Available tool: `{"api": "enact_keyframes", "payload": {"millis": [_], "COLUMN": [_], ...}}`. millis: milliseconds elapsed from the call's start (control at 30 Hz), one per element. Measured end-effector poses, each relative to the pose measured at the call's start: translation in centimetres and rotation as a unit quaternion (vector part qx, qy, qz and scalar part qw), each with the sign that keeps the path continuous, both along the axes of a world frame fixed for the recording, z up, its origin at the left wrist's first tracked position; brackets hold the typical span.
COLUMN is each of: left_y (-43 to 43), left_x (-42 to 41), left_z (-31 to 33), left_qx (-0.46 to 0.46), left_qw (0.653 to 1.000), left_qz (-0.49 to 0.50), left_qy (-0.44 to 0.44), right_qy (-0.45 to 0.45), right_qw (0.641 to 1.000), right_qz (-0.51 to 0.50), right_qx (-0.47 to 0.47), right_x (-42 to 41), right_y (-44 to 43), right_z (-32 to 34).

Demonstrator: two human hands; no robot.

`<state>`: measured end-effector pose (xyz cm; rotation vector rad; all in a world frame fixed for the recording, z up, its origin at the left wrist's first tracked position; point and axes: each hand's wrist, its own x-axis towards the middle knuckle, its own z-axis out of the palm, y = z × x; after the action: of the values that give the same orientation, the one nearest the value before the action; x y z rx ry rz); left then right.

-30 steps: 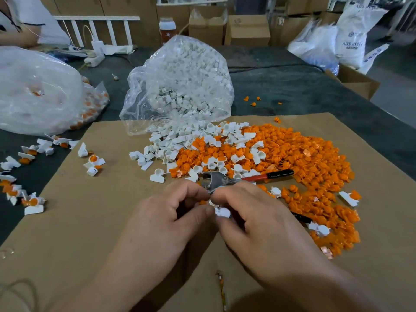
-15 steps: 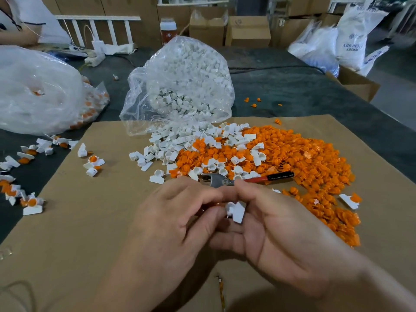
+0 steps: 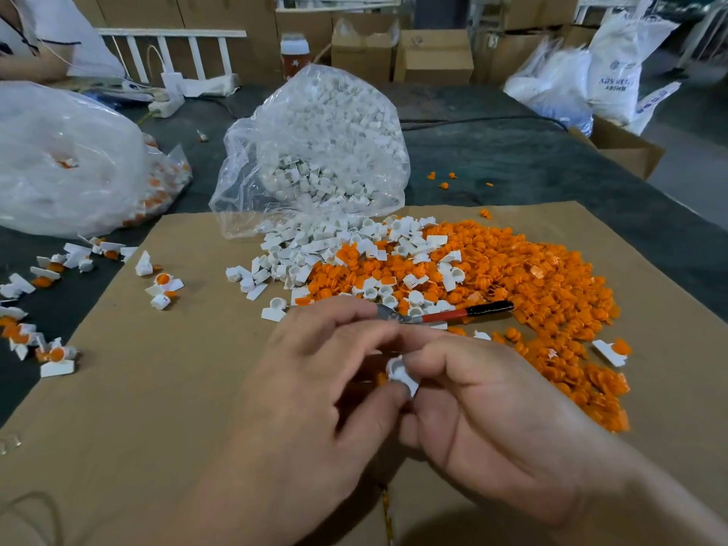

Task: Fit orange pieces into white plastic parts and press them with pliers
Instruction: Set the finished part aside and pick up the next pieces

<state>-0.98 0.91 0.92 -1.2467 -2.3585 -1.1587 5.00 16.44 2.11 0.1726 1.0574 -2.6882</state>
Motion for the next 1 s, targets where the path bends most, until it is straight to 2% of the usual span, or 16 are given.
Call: {"api": "enact_keyframes", "payload": {"millis": [100,167,400,567,667,800,1000], "left_y": [0.0,0.0,0.2,0.2,0.1,0.0,-0.1], "left_x": [0.0,0.0,0.5,0.9,0.5,-0.2,-0.4], "left_z": [-0.4,-0.4,0.4,1.1,1.5,1.3,0.9], "left_qx": [-0.052,-0.054,0.075,0.108,0.172,0.23,0.257], "left_qw": [0.998,0.998,0.986,0.977,0.945,0.875,0.795], "left_qz": [-0.02,-0.019,0.015,0.067,0.092,0.045,-0.02], "left_qy": [0.01,0.005,-0.151,-0.17,-0.263,-0.423,-0.55], "right_qy": [0.008,0.016,0.034,0.028,-0.014,-0.016,0.026], "right_qw": [1.0,0.999,0.997,0.995,0.998,0.996,0.98], "right_qz": [0.023,0.033,0.067,0.08,0.038,-0.027,-0.093], "right_qx": [-0.016,-0.026,0.002,0.045,0.05,0.082,0.175], "right_x": [0.0,0.1,0.1,0.2,0.2,0.3,0.7], "right_y": [-0.2,-0.2,-0.2,-0.6,-0.5,-0.3,0.2], "right_z": [-0.3,-0.3,-0.1,-0.3,0.0,0.3,0.4]}}
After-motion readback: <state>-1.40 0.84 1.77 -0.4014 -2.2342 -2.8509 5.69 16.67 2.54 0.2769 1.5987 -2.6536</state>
